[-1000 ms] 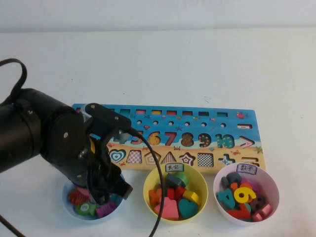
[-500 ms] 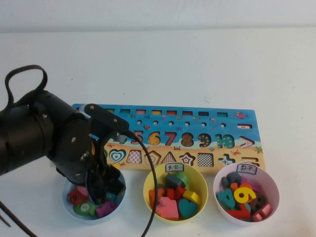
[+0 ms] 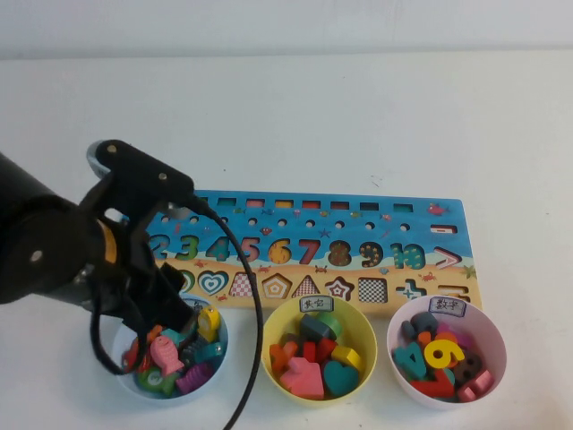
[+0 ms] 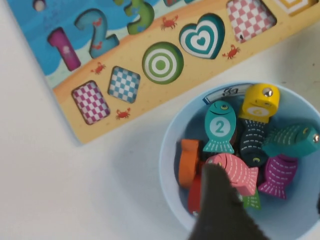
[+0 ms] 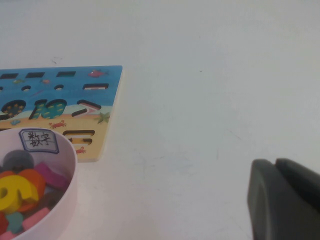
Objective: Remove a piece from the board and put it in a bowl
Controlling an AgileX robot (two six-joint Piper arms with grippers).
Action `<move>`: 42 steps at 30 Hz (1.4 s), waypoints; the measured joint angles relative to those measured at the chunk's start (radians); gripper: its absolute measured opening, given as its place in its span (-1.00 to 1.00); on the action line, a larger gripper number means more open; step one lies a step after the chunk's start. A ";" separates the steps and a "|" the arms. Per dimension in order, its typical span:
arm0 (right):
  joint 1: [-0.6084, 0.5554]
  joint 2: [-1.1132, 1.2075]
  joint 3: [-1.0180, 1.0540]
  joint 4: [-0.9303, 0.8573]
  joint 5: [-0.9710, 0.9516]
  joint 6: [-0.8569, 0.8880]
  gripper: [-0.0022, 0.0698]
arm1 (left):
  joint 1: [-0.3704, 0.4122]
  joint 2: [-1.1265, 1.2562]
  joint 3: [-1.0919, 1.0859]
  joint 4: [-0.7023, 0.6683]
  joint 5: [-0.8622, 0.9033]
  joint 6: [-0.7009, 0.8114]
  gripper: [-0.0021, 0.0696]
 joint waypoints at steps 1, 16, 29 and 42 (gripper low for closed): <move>0.000 0.000 0.000 0.000 0.000 0.000 -0.99 | 0.000 -0.016 0.000 0.003 0.006 -0.003 0.00; 0.000 0.000 0.000 0.000 0.000 0.000 -0.99 | 0.000 -0.664 0.262 -0.023 -0.050 -0.045 -0.94; 0.000 0.000 0.000 0.000 0.000 0.000 -0.99 | 0.000 -0.953 0.470 -0.069 0.040 -0.105 -0.94; 0.000 0.000 0.000 0.000 0.000 0.000 -0.99 | 0.057 -1.002 0.603 0.085 -0.247 -0.135 -0.95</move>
